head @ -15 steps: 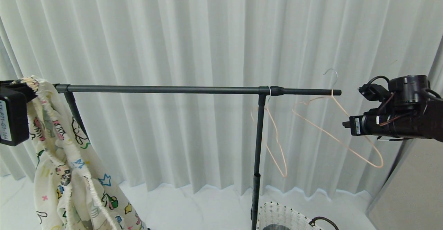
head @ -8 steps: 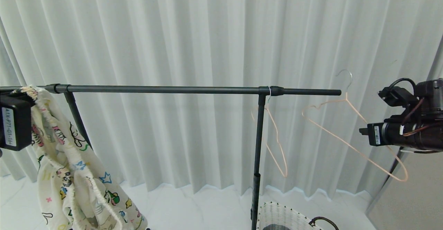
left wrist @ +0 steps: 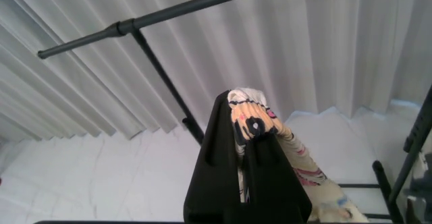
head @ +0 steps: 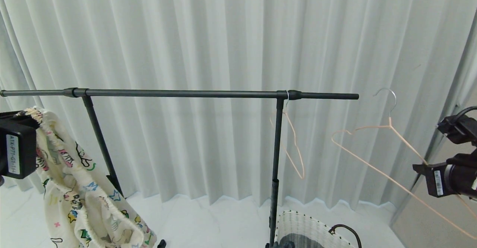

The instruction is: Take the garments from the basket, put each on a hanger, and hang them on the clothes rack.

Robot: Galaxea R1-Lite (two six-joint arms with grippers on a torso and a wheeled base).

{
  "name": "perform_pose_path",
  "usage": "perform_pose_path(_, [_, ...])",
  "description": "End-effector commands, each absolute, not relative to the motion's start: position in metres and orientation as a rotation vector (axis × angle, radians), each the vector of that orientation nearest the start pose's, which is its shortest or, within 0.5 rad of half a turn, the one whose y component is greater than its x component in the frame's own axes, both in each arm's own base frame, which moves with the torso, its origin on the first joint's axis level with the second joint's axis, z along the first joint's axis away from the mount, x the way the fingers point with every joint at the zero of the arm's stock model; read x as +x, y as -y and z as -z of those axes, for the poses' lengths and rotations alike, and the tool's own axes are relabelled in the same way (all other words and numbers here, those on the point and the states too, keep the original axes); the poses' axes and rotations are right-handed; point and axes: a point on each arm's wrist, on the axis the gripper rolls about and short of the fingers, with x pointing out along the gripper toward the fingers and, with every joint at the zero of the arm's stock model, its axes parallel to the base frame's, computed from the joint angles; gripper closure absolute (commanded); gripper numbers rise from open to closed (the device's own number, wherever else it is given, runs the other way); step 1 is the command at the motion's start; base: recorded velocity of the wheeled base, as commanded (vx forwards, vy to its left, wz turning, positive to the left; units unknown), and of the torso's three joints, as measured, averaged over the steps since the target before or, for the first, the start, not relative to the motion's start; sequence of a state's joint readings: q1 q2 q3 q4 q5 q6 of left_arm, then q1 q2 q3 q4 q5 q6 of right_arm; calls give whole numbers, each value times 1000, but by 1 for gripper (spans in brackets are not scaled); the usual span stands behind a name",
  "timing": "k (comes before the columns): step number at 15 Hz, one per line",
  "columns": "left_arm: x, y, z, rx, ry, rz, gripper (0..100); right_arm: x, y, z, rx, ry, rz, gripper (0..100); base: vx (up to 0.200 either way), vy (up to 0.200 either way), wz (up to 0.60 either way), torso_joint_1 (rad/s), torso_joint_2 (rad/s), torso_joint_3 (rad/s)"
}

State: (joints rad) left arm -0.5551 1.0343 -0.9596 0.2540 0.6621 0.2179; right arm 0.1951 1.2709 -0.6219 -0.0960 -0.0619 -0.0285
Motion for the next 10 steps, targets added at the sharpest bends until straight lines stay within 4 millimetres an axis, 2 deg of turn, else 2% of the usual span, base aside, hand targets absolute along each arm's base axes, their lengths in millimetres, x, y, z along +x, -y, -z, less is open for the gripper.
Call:
perform_pose_path(1, [108, 51, -286, 408, -287, -76, 100, 158, -31, -194, -104, -498, -145, 100, -200, 0, 0, 2, -7, 2])
perform_pose_path(3, [107, 50, -283, 414, -295, -75, 100, 152, -30, -195, -105, -493, -148, 100, -200, 0, 0, -2, -2, 2])
perform_pose_path(10, [102, 47, -284, 406, -281, -77, 100, 147, -31, -199, -106, -467, -158, 100, 0, 0, 0, 0, 0, 0])
